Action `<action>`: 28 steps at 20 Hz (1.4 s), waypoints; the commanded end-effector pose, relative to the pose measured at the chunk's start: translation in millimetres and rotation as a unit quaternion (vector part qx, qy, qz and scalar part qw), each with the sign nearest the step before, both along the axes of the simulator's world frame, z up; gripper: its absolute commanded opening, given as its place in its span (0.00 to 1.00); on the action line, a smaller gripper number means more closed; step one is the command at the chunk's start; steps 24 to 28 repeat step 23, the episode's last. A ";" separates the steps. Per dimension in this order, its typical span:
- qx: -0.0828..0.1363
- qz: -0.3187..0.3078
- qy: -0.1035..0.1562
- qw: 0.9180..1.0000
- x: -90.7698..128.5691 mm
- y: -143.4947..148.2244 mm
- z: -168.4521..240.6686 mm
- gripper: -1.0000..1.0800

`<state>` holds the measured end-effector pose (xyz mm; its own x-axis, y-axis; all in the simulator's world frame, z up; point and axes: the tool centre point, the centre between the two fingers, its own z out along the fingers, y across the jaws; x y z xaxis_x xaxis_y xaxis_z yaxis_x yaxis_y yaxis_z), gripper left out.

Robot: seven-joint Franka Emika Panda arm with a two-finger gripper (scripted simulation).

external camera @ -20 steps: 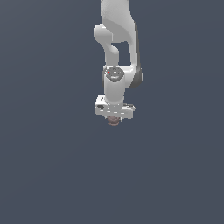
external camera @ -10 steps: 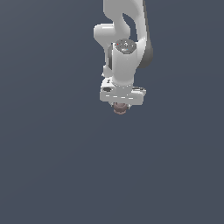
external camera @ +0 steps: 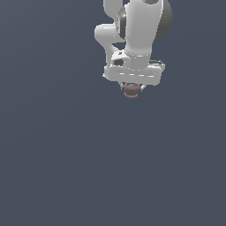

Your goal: Pick up the object and move it to a goal position.

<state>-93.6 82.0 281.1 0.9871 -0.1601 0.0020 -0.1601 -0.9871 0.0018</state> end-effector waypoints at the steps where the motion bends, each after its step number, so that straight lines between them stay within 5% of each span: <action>1: 0.000 0.000 0.000 1.000 -4.0 9.5 26.2 0.00; 14: 0.001 0.000 0.001 1.000 -13.3 47.5 126.9 0.00; 28: 0.001 0.000 0.001 1.000 -13.7 55.2 146.5 0.00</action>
